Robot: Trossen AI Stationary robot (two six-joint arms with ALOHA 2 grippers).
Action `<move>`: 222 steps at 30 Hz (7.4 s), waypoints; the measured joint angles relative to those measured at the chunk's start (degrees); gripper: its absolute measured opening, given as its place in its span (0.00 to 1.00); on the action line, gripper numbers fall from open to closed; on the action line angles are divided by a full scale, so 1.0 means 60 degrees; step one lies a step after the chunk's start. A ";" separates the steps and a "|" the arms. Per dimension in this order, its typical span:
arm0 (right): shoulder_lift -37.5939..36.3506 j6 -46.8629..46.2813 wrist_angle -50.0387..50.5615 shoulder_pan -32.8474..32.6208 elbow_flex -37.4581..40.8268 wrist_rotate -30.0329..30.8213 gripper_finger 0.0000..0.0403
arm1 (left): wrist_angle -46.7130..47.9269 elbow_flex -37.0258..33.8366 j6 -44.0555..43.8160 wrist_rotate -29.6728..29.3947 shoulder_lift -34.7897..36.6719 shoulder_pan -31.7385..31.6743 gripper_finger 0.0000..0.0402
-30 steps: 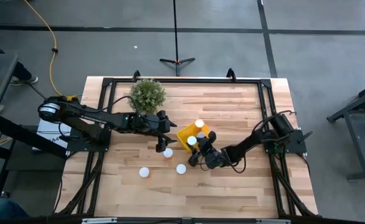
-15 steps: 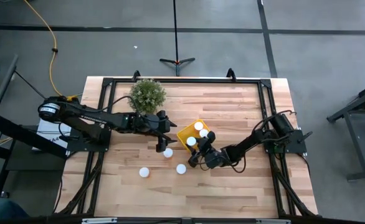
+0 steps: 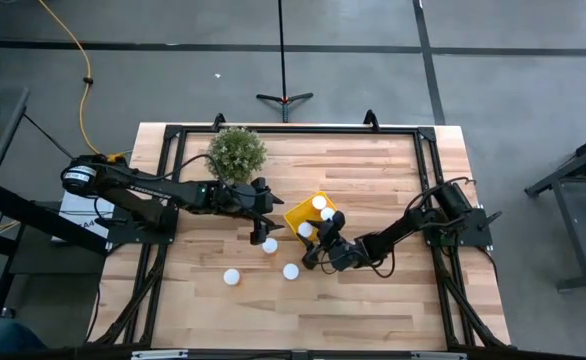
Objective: Pick and place pill bottles into a basket
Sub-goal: Adjust the orange pill bottles, then put the top orange pill bottle into the top left corner of the yellow basket
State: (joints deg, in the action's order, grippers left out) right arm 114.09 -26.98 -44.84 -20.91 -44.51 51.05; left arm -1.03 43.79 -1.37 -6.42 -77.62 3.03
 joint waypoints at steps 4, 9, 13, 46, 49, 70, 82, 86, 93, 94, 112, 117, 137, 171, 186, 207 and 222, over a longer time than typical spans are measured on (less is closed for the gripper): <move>-0.0154 0.0261 0.0012 0.0000 0.0000 0.0151 0.58 | 0.0010 0.0000 0.0000 -0.0004 0.0000 0.0000 0.93; -0.0568 0.0914 -0.0050 0.0000 0.0000 0.0184 0.56 | 0.0068 0.0004 0.0000 -0.0004 0.0163 0.0000 0.93; -0.0876 0.1292 0.0007 -0.0025 0.0000 0.0331 0.55 | 0.0289 0.0004 -0.0004 -0.0007 0.0499 0.0000 0.93; -0.5472 0.6354 -0.4276 -0.0383 0.5344 -0.1163 0.35 | 0.2615 0.0248 0.0233 0.1754 0.1177 0.0765 0.93; -0.5472 0.6751 -0.4285 -0.0126 0.5348 -0.1067 0.35 | 0.2596 0.0248 0.0166 0.1617 0.1177 0.1105 0.93; -0.5470 0.6830 -0.4131 0.0929 0.5348 -0.1180 0.35 | 0.1796 0.0252 -0.0790 0.0401 -0.0989 0.1749 0.93; -0.5469 0.6572 -0.3791 0.0929 0.5348 -0.1259 0.35 | 0.1568 0.0244 -0.0594 0.0109 -0.1711 0.1745 0.93; -0.5469 0.6557 -0.3745 0.0929 0.5348 -0.1489 0.35 | 0.1537 0.0244 -0.0575 0.0084 -0.1803 0.1742 0.93; -0.5469 0.6539 -0.3712 0.0928 0.5348 -0.1586 0.35 | 0.1453 0.0244 -0.0571 0.0153 -0.1803 0.1741 0.93; -0.5469 0.6539 -0.3715 0.0925 0.5348 -0.1588 0.35 | 0.1503 0.0244 -0.0570 0.0195 -0.1803 0.1742 0.93; -0.5465 0.6500 -0.3684 0.0925 0.5351 -0.1608 0.35 | 0.1274 0.0251 -0.0535 0.0147 -0.2240 0.1745 0.93; -0.5465 0.6499 -0.3668 0.0925 0.5351 -0.1606 0.35 | 0.1342 0.0251 -0.0533 0.0146 -0.2240 0.1745 0.90; -0.5465 0.6499 -0.3643 0.0925 0.5351 -0.1610 0.35 | 0.1572 0.0349 -0.0310 0.0060 -0.2240 0.1744 0.65; -0.5465 0.5992 -0.3496 0.0922 0.5351 -0.2055 0.35 | 0.3999 0.3570 0.2181 0.0982 -0.2233 -0.0037 0.62; -0.5465 0.5992 -0.3421 0.0925 0.5351 -0.2040 0.35 | 0.3062 0.3574 0.2730 0.1761 -0.2648 -0.0586 0.62; -0.5469 0.5890 -0.3271 0.0925 0.5366 -0.2182 0.35 | 0.2773 0.3568 0.2940 0.2005 -0.3166 -0.1009 0.57; -0.5469 0.5890 -0.3201 0.0925 0.5366 -0.2189 0.35 | 0.2981 0.3668 0.3175 0.1611 -0.3169 -0.1007 0.57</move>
State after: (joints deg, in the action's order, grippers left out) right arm 81.28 8.36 -64.04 -15.35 -12.32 37.91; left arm 16.85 65.80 17.69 3.25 -96.64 -3.01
